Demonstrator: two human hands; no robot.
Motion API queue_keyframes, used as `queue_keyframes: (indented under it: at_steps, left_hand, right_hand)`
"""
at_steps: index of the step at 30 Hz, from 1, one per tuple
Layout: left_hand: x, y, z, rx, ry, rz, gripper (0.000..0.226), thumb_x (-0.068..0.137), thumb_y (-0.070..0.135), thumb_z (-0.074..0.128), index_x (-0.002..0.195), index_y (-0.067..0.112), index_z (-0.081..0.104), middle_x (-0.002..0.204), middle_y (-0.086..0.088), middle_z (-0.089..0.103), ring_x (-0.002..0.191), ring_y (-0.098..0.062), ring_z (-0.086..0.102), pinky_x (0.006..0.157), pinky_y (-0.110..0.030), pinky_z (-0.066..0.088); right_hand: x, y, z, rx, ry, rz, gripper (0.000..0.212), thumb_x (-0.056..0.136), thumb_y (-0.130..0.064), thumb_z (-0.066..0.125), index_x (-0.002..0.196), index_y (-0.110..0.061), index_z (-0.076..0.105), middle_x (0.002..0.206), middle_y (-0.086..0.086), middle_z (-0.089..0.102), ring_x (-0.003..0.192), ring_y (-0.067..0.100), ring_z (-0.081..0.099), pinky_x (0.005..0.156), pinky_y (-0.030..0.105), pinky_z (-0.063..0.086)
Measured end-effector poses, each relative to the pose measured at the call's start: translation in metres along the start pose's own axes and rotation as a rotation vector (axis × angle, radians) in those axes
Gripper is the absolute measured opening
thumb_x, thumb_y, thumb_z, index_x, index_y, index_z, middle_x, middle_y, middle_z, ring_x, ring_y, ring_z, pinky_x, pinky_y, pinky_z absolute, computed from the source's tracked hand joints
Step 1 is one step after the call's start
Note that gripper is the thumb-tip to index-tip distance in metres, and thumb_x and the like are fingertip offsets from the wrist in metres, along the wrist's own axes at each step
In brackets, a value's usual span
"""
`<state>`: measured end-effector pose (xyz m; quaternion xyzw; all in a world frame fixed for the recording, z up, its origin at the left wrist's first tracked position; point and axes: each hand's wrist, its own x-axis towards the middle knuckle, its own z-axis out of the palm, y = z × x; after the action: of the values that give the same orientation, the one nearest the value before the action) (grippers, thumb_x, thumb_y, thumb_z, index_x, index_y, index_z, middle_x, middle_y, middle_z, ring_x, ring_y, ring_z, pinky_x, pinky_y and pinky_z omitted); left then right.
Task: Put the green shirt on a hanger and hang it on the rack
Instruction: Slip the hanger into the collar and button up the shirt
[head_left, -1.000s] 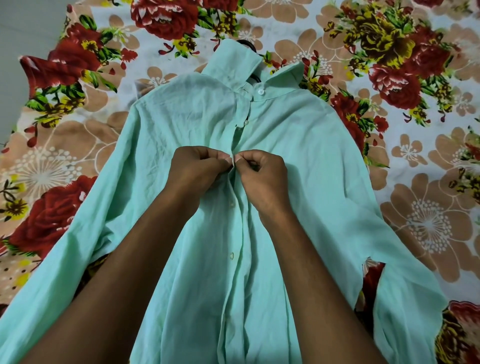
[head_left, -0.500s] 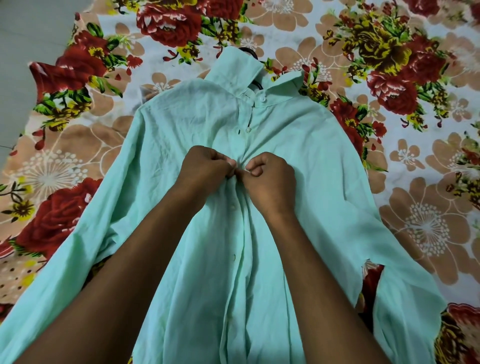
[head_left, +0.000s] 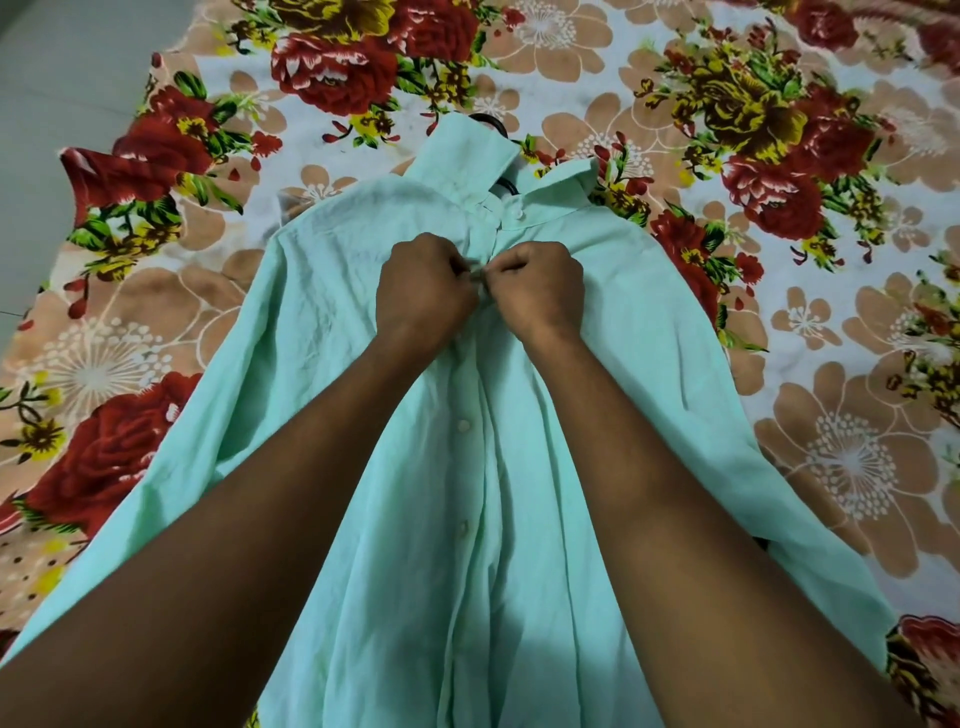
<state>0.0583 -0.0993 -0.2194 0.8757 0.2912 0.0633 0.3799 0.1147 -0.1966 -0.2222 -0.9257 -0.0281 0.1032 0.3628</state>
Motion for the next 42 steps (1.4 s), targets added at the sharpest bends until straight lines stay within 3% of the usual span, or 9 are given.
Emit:
queue_keyframes:
  at_steps: [5,9,19,27,30,32,37,40,42]
  left_hand:
    - [0.012,0.001,-0.009,-0.42,-0.035,-0.351,0.027,0.068,0.016,0.066,0.083,-0.007,0.072,0.071,-0.022,0.061,0.064,-0.026,0.054,0.059,-0.04,0.048]
    - [0.015,0.005,-0.014,-0.635,-0.106,-0.513,0.005,0.087,0.01,0.073,0.088,0.005,0.073,0.068,-0.01,0.057,0.057,-0.023,0.051,0.063,-0.03,0.047]
    - [0.01,-0.001,-0.001,-0.738,-0.066,-0.501,0.014,0.089,0.011,0.077,0.076,0.016,0.075,0.073,-0.005,0.07,0.068,-0.02,0.063,0.077,-0.031,0.059]
    - [0.007,0.008,-0.017,-0.636,-0.159,-0.494,0.012,0.081,0.01,0.076,0.088,0.0,0.079,0.076,-0.01,0.071,0.034,-0.005,0.046,0.041,-0.012,0.035]
    - [0.014,0.009,-0.021,-0.55,-0.192,-0.518,0.028,0.075,0.016,0.085,0.094,-0.003,0.079,0.064,-0.01,0.066,0.029,-0.007,0.038,0.044,-0.019,0.035]
    - [0.018,0.01,-0.021,-0.519,-0.203,-0.523,0.03,0.073,0.018,0.088,0.092,-0.003,0.078,0.057,-0.005,0.055,0.033,-0.011,0.039,0.046,-0.021,0.036]
    - [0.017,0.001,-0.019,-0.572,-0.239,-0.459,0.027,0.074,0.012,0.088,0.096,-0.001,0.079,0.063,-0.007,0.065,0.029,-0.007,0.042,0.041,-0.014,0.034]
    - [0.018,0.0,-0.02,-0.568,-0.276,-0.439,0.024,0.079,0.014,0.085,0.098,0.001,0.08,0.085,-0.015,0.073,0.028,-0.005,0.041,0.037,-0.013,0.032]
    - [0.021,0.001,-0.021,-0.504,-0.289,-0.457,0.023,0.081,0.016,0.082,0.099,0.001,0.08,0.077,-0.012,0.068,0.027,-0.007,0.037,0.037,-0.012,0.031]
  right_hand:
    - [-0.002,0.0,0.0,0.165,0.011,0.086,0.016,0.085,-0.018,0.07,0.07,-0.024,0.074,0.071,-0.009,0.073,0.071,0.013,0.07,0.069,0.031,0.06]
    - [-0.006,0.0,0.0,0.379,-0.018,0.121,0.021,0.086,-0.014,0.072,0.069,-0.026,0.073,0.074,-0.01,0.074,0.075,0.009,0.069,0.069,0.023,0.055]
    - [-0.002,-0.005,0.0,0.545,-0.138,0.238,0.005,0.089,-0.014,0.075,0.084,-0.012,0.077,0.086,0.002,0.077,0.084,0.015,0.07,0.077,0.023,0.055]
    - [-0.002,-0.008,-0.007,0.53,-0.162,0.252,0.021,0.088,-0.008,0.073,0.07,-0.018,0.07,0.076,-0.001,0.071,0.075,0.013,0.064,0.07,0.02,0.055]
    - [-0.003,-0.006,-0.006,0.542,-0.179,0.237,0.013,0.089,-0.012,0.072,0.078,-0.007,0.076,0.097,0.015,0.078,0.088,0.024,0.073,0.089,0.039,0.06]
    - [-0.004,-0.005,-0.007,0.536,-0.187,0.235,0.025,0.093,-0.023,0.069,0.089,0.002,0.076,0.107,0.024,0.073,0.1,0.035,0.072,0.091,0.043,0.058]
    - [-0.004,0.002,-0.004,0.538,-0.18,0.151,0.014,0.094,-0.021,0.071,0.084,-0.015,0.08,0.086,0.001,0.08,0.091,0.016,0.075,0.091,0.032,0.06]
    - [-0.002,0.008,-0.001,0.484,-0.14,0.123,0.018,0.095,-0.022,0.07,0.079,-0.02,0.076,0.087,0.002,0.078,0.085,0.012,0.07,0.085,0.029,0.058]
    - [-0.001,0.009,0.001,0.458,-0.135,0.103,0.017,0.096,-0.024,0.068,0.082,-0.017,0.076,0.089,0.005,0.078,0.083,0.013,0.068,0.083,0.03,0.058]
